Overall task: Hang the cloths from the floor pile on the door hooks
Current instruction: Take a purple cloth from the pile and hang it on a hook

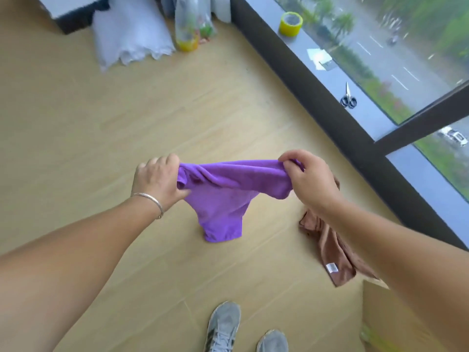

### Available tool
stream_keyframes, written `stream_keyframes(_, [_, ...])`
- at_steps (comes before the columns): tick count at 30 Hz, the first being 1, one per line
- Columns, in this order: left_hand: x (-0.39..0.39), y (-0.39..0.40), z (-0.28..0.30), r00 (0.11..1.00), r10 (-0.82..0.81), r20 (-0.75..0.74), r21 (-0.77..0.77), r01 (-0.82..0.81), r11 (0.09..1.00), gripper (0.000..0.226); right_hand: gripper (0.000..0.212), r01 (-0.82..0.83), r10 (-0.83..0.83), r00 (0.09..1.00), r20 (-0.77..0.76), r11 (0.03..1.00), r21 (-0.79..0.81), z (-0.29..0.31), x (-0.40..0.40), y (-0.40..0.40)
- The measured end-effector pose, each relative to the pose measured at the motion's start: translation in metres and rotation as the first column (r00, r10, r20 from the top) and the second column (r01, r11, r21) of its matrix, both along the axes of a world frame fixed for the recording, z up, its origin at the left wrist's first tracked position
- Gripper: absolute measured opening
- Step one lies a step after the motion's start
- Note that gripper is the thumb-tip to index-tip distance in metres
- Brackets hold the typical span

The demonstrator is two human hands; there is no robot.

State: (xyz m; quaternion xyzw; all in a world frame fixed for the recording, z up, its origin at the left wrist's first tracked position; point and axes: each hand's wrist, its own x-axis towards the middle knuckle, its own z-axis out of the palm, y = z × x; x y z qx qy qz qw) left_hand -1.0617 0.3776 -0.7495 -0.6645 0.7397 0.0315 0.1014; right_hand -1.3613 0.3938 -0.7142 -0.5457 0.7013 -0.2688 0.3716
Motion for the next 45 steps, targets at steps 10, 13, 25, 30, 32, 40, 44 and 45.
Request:
stream_keyframes(10, [0.104,-0.007,0.047,0.989,0.135,-0.053,-0.12,-0.141,0.983,0.027,0.07,-0.431,0.459,0.854,-0.243,0.888,0.163,0.033,0.07,-0.036])
stream_keyframes(13, [0.13,-0.009,0.065,0.98,0.152,-0.126,-0.173,-0.173,0.97,0.045,0.064,-0.513,0.501,0.771,-0.393,0.854,0.082,0.046,0.097,-0.052])
stream_keyframes(25, [0.256,-0.006,0.163,0.871,0.264,-0.415,-0.38,-0.429,0.82,0.037,0.027,-0.621,0.366,0.654,-0.662,0.76,-0.193,0.147,0.21,-0.103])
stream_keyframes(30, [0.289,0.035,0.199,0.772,0.273,-0.574,-0.39,-0.551,0.738,0.032,0.025,-0.73,0.422,0.58,-0.696,0.648,-0.215,0.178,0.24,-0.097])
stream_keyframes(32, [0.29,0.061,0.204,0.776,0.313,-0.548,-0.362,-0.557,0.747,0.033,0.02,-0.776,0.454,0.541,-0.708,0.595,-0.21,0.181,0.247,-0.081])
stream_keyframes(40, [0.266,0.227,0.148,0.945,0.106,-0.309,-0.127,-0.152,0.98,0.038,0.017,-0.967,0.53,0.038,-0.847,0.234,0.103,0.103,0.201,0.038])
stream_keyframes(44, [0.232,0.324,0.058,0.966,0.208,-0.157,0.244,-0.166,0.955,0.035,0.026,-0.95,0.683,0.077,-0.726,0.27,0.154,0.017,0.159,0.127])
stream_keyframes(45, [0.219,0.349,0.027,0.968,0.225,-0.11,0.313,-0.181,0.932,0.039,0.027,-0.943,0.715,0.085,-0.694,0.283,0.176,-0.013,0.147,0.152])
